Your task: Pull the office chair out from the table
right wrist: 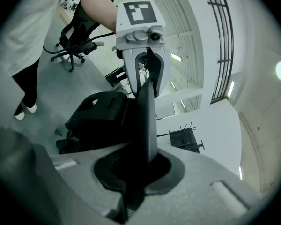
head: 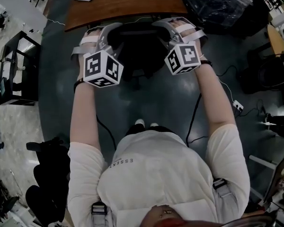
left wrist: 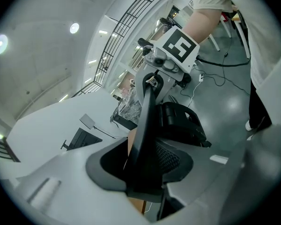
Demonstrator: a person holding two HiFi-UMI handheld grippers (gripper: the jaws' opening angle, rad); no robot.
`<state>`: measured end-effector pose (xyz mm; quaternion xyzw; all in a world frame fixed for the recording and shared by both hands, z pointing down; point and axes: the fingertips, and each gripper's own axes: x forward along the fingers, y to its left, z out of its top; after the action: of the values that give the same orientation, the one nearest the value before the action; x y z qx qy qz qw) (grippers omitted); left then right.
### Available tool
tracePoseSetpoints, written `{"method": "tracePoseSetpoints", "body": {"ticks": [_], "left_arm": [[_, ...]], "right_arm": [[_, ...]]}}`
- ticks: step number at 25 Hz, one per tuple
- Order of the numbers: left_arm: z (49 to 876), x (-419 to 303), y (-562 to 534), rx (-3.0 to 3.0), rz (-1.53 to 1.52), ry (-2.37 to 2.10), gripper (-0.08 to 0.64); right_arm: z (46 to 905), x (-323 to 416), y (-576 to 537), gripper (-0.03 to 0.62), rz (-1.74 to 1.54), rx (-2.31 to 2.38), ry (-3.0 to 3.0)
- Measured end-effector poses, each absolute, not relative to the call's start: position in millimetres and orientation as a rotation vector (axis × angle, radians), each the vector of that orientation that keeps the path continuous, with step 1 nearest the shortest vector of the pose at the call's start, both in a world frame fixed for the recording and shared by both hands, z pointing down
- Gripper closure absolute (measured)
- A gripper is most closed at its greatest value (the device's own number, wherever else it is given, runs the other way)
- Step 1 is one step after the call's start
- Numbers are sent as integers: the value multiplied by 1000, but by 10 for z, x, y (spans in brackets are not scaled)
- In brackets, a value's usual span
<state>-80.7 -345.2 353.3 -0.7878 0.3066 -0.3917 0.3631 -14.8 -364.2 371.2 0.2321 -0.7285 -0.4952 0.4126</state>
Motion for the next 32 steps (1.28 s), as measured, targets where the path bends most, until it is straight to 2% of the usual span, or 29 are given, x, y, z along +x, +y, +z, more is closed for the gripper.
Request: {"method": "tracePoseSetpoints", "body": {"ticks": [9,15,17,18,19,24,26,28,29,32], "left_arm": [[3542,-717,-3083,-2030,-1049,884,383],[3508,-661,-2901,-2070,-984,965,340],[3480,-683,-2785,-2108,-889,1062,286],[3451,-694,-2707,-2130,-823,1118,248],[3405,-705,-2612,-2147,-748,1175,246],[3099,-698,-2040,-2147,-359,1409,307],[2991,-661,-1801,-2145,-196,1476,344],[2973,-649,-1588,-2198,-20,1564,401],[2998,-656,-1497,-2231,50,1606,432],[3107,-712,-1279,-2279,169,1697,525]], "right_arm": [[3692,-67,-3225,560,-1275,586,-1874],[3563,10,-3020,454,-1175,715,-2033],[3478,68,-2898,400,-1123,772,-2112],[3433,116,-2822,398,-1094,804,-2157],[3392,176,-2741,393,-1067,838,-2197],[3267,529,-2330,408,-942,1091,-2362],[3293,630,-2162,468,-850,1181,-2450],[3361,723,-2003,571,-725,1260,-2552],[3420,767,-1930,600,-658,1293,-2593],[3662,854,-1744,600,-502,1337,-2656]]}}
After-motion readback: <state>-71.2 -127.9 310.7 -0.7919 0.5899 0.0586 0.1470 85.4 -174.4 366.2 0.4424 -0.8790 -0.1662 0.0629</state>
